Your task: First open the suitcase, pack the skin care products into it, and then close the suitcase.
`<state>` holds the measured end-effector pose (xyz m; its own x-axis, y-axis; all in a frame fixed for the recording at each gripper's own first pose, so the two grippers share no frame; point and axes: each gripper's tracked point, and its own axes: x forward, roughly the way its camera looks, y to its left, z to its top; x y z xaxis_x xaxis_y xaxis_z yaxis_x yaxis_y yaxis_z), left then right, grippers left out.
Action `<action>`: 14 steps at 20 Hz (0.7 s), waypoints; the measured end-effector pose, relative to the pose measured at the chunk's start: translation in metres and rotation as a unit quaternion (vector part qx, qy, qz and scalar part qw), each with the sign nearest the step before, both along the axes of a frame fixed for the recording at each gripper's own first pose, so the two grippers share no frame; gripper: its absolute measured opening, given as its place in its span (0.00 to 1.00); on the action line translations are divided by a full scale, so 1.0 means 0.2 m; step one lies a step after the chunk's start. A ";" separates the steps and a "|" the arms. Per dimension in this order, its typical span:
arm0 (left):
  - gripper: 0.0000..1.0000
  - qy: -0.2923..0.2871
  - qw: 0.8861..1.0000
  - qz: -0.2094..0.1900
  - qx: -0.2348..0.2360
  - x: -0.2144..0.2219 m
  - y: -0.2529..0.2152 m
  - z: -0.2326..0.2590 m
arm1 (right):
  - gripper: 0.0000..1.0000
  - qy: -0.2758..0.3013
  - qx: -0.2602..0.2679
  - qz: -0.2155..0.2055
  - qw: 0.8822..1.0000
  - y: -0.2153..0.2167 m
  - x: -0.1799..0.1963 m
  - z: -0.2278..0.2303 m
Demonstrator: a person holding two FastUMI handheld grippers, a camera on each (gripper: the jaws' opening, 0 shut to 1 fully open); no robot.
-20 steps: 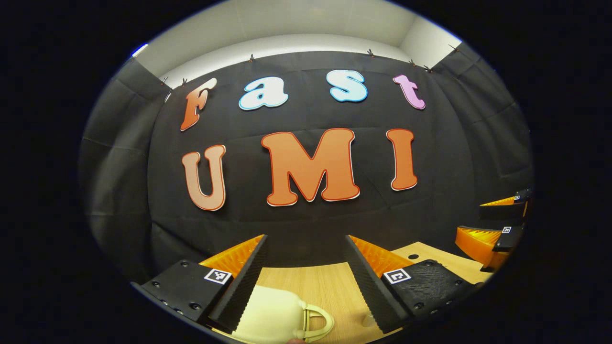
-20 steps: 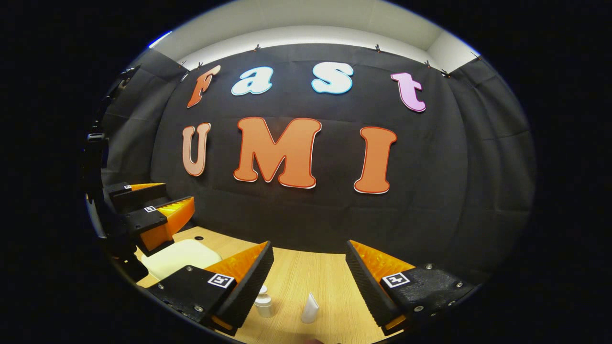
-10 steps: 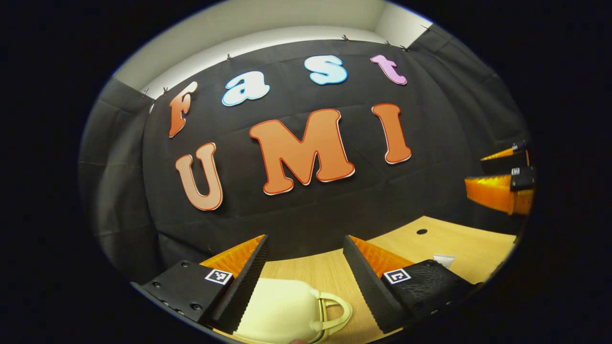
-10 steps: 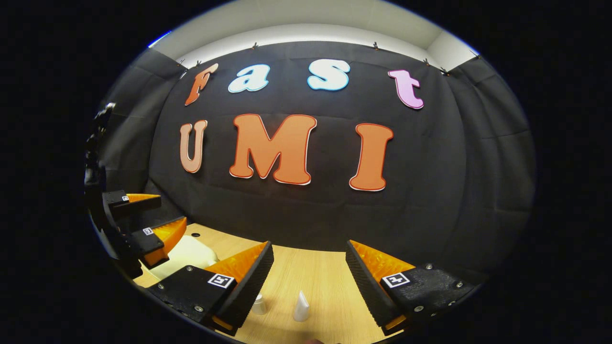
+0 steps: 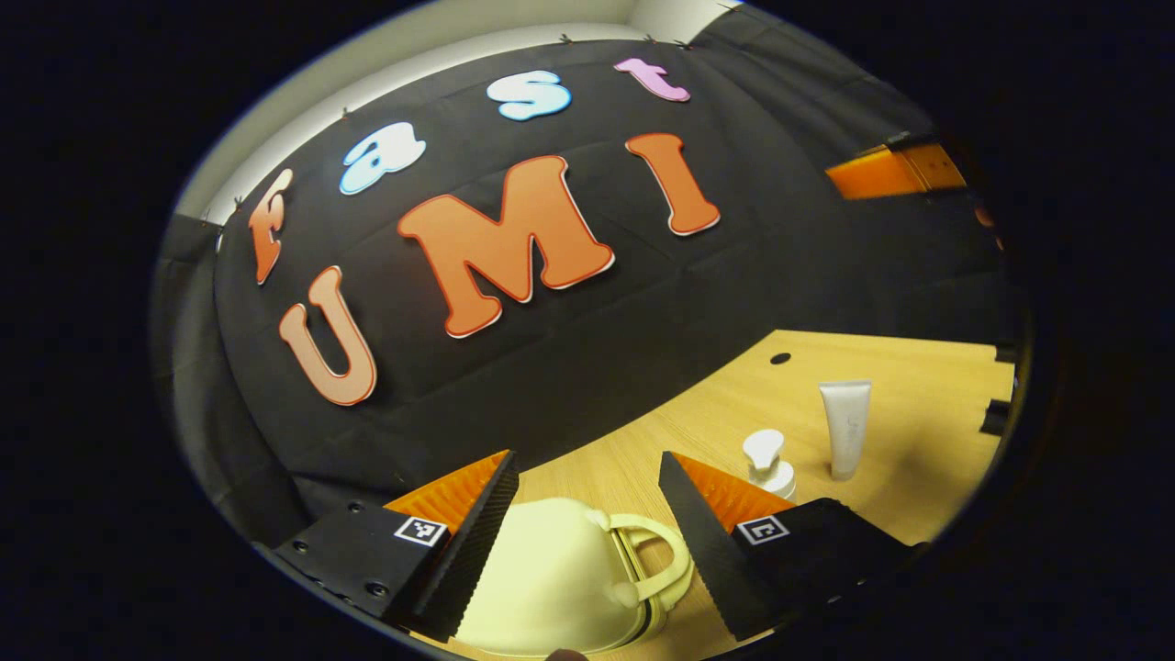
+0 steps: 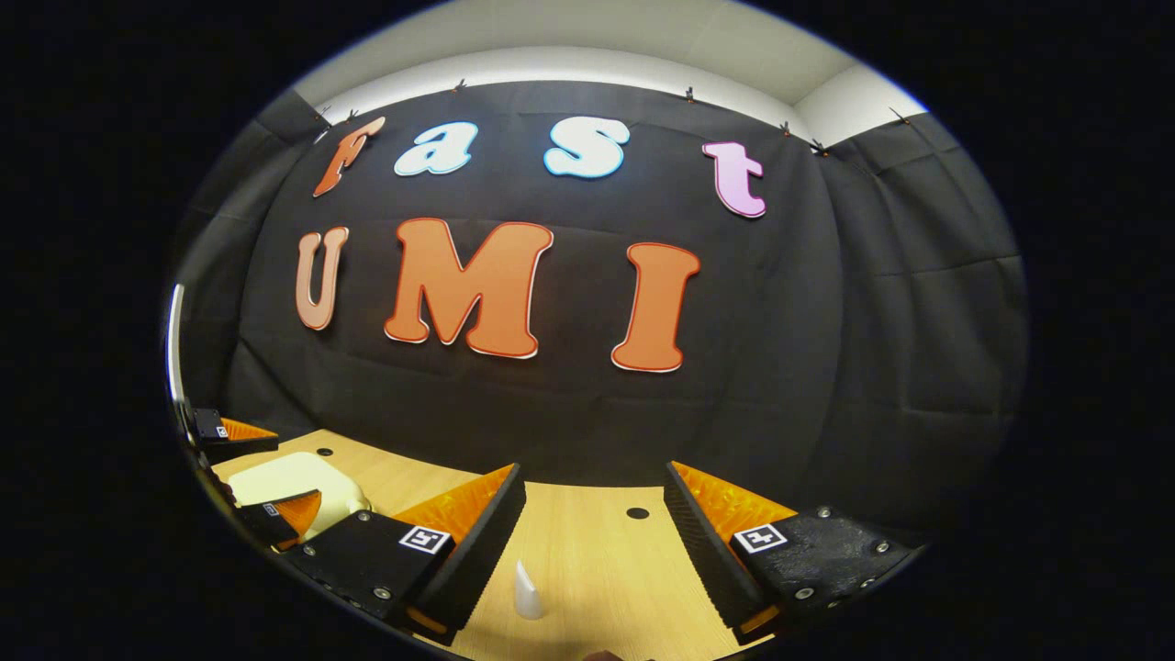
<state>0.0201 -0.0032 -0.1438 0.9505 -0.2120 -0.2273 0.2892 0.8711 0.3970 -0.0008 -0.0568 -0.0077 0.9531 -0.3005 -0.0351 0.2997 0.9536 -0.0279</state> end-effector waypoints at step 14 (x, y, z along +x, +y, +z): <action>0.98 0.091 0.977 -0.075 0.178 0.00 -0.04 -0.70 | 0.96 0.020 -0.001 -0.057 0.998 -0.10 -0.03 -0.05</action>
